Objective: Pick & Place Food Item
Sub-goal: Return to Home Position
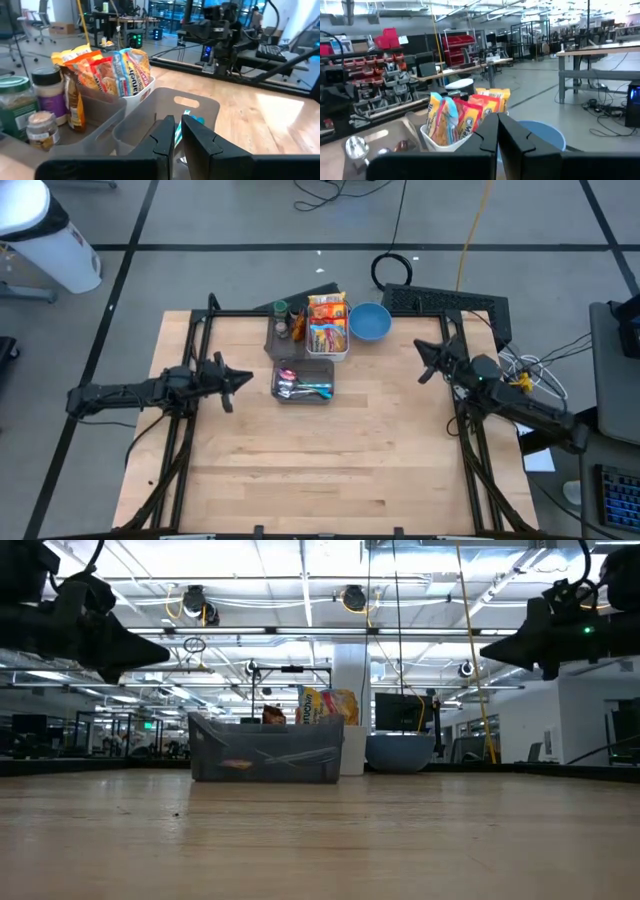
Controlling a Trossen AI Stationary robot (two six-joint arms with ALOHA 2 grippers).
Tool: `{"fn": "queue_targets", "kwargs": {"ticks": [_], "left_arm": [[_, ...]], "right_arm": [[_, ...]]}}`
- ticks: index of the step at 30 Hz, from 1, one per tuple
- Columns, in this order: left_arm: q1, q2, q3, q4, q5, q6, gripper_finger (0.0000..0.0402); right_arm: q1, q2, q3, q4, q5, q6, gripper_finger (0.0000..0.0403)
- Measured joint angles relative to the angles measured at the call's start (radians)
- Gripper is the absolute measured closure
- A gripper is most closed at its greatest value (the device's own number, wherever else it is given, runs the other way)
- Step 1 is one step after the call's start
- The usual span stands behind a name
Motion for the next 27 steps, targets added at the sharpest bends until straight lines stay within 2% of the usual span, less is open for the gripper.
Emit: {"fn": "queue_targets", "kwargs": {"ticks": [5, 7, 14, 20, 27], "left_arm": [[0.030, 0.000, 0.000, 0.000, 0.000, -0.043, 0.0360], [0.041, 0.000, 0.000, 0.000, -0.001, -0.046, 0.0360], [0.082, 0.000, 0.000, 0.000, -0.001, -0.085, 0.0360], [0.114, 0.000, 0.000, 0.000, -0.002, 0.041, 0.0360], [0.122, 0.000, -0.002, 0.013, -0.002, 0.179, 0.0360]], "right_arm": [[0.000, -0.102, 0.000, -0.158, -0.008, 0.030, 0.0403], [0.001, -0.104, 0.000, -0.178, -0.010, 0.036, 0.0403], [0.002, -0.099, 0.000, -0.268, -0.119, 0.068, 0.0403], [0.004, -0.078, 0.000, -0.306, -0.169, 0.089, 0.0403], [0.004, -0.028, 0.000, -0.294, -0.218, 0.006, 0.0403]]}}
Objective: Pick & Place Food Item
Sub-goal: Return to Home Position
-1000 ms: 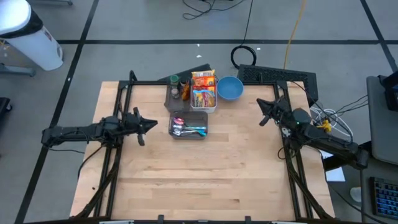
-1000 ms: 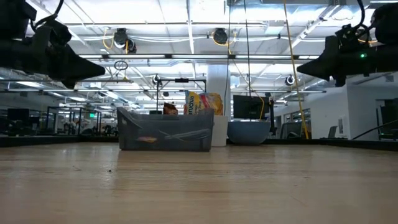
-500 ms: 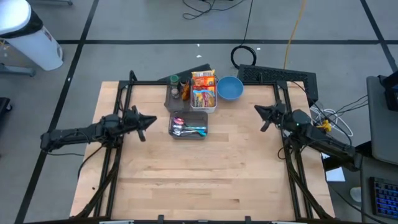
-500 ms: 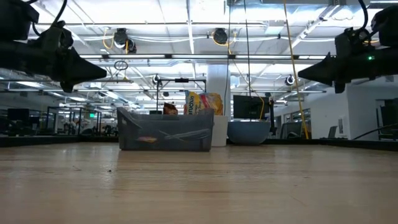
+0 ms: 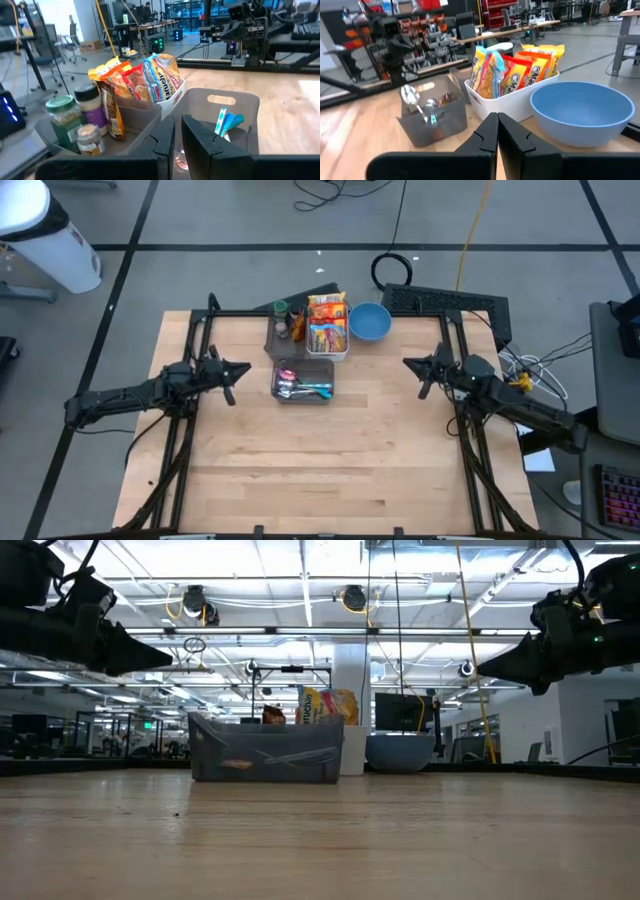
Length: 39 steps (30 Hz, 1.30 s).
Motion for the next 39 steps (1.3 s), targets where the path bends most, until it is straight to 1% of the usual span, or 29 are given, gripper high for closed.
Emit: {"fn": "queue_targets", "kwargs": {"ticks": [2, 6, 10, 13, 19, 35, 39], "left_arm": [[0.000, 0.000, -0.001, 0.010, 0.000, 0.025, 0.0360], [0.000, 0.000, -0.001, 0.012, 0.000, 0.023, 0.0360], [0.000, 0.000, -0.002, 0.014, 0.000, 0.019, 0.0360], [0.000, 0.000, -0.001, 0.014, 0.000, -0.025, 0.0360], [0.000, 0.000, -0.001, 0.016, 0.000, -0.029, 0.0360], [0.000, 0.000, -0.001, 0.017, 0.000, -0.032, 0.0360], [0.000, 0.000, -0.001, 0.017, 0.000, -0.032, 0.0360]], "right_arm": [[0.000, 0.014, 0.000, 0.002, -0.003, -0.018, 0.0403], [0.000, 0.033, 0.000, 0.007, -0.014, -0.021, 0.0403], [0.000, 0.047, 0.000, 0.053, -0.020, -0.022, 0.0403], [0.000, 0.051, 0.000, 0.089, -0.022, -0.030, 0.0403], [0.000, 0.051, 0.000, 0.097, -0.022, -0.095, 0.0403], [0.000, 0.050, 0.000, 0.103, -0.020, -0.093, 0.0403], [0.000, 0.020, 0.000, 0.104, -0.019, -0.092, 0.0403]]}}
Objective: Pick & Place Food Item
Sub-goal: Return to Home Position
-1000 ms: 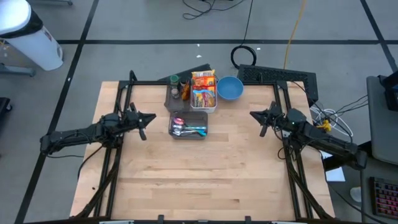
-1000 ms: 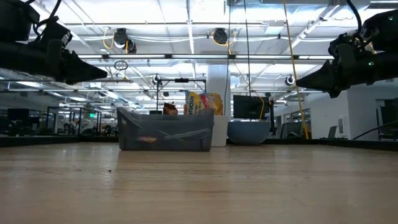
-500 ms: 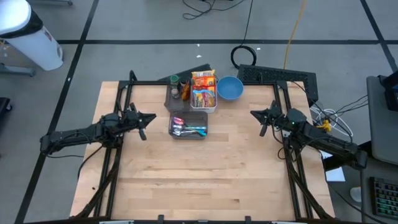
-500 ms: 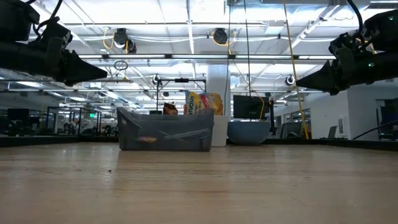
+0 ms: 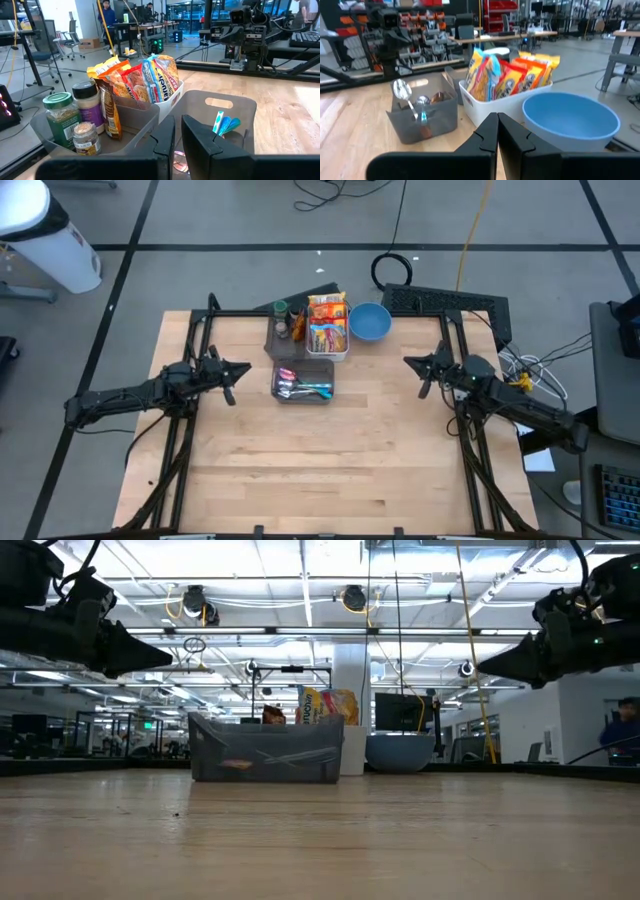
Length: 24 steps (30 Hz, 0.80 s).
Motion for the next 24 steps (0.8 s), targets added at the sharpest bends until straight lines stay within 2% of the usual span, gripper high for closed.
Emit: {"fn": "queue_targets", "kwargs": {"ticks": [8, 24], "left_arm": [[0.000, 0.000, 0.001, 0.000, 0.000, 0.000, 0.0360], [0.000, 0.000, 0.001, 0.001, 0.001, 0.000, 0.0360]], "right_arm": [[0.000, -0.098, 0.000, 0.002, 0.000, 0.000, 0.0403], [0.002, -0.096, 0.000, 0.019, -0.003, 0.000, 0.0403]]}}
